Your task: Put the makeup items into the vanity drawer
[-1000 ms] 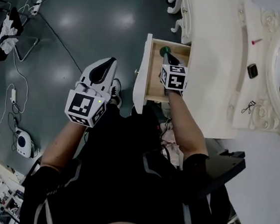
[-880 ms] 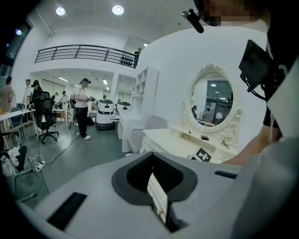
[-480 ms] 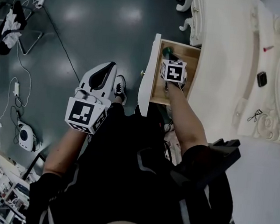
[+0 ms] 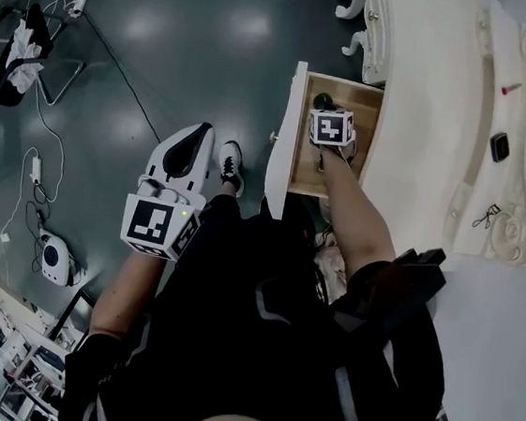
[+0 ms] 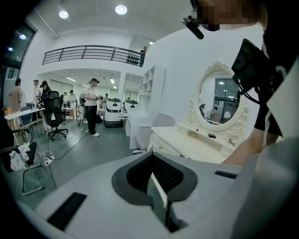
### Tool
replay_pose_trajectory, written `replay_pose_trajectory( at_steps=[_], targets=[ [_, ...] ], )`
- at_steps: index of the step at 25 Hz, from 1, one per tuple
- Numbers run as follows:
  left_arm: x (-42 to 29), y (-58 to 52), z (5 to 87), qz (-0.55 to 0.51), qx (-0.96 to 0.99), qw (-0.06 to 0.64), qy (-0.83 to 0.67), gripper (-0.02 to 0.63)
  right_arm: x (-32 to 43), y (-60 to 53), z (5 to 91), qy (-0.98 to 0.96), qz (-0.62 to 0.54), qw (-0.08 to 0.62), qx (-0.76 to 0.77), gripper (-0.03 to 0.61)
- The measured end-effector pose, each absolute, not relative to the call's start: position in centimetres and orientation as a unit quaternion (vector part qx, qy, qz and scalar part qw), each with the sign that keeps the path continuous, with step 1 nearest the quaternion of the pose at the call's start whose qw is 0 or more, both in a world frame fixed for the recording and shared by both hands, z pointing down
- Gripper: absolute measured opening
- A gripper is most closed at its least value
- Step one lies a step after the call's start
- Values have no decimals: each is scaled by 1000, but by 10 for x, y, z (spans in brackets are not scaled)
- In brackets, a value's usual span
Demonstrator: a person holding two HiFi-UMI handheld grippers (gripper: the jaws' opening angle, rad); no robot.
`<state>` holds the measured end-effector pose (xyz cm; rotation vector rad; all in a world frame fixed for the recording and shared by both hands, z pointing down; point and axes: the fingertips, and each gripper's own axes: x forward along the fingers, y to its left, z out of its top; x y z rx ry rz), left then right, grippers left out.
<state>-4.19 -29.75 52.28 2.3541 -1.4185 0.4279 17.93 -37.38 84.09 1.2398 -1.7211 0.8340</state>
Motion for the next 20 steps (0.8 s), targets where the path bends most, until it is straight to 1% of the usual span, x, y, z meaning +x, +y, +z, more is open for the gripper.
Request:
replay_pose_trajectory(
  at_steps=[7,20],
  targets=[
    [-49,-293,522,152,827,177,-512,4,180,-368,853,-682,336,440,478,6],
    [-58,-290,523,150,825,181,-514,4,178,-366,858,-674,362,438,472,8]
  ],
)
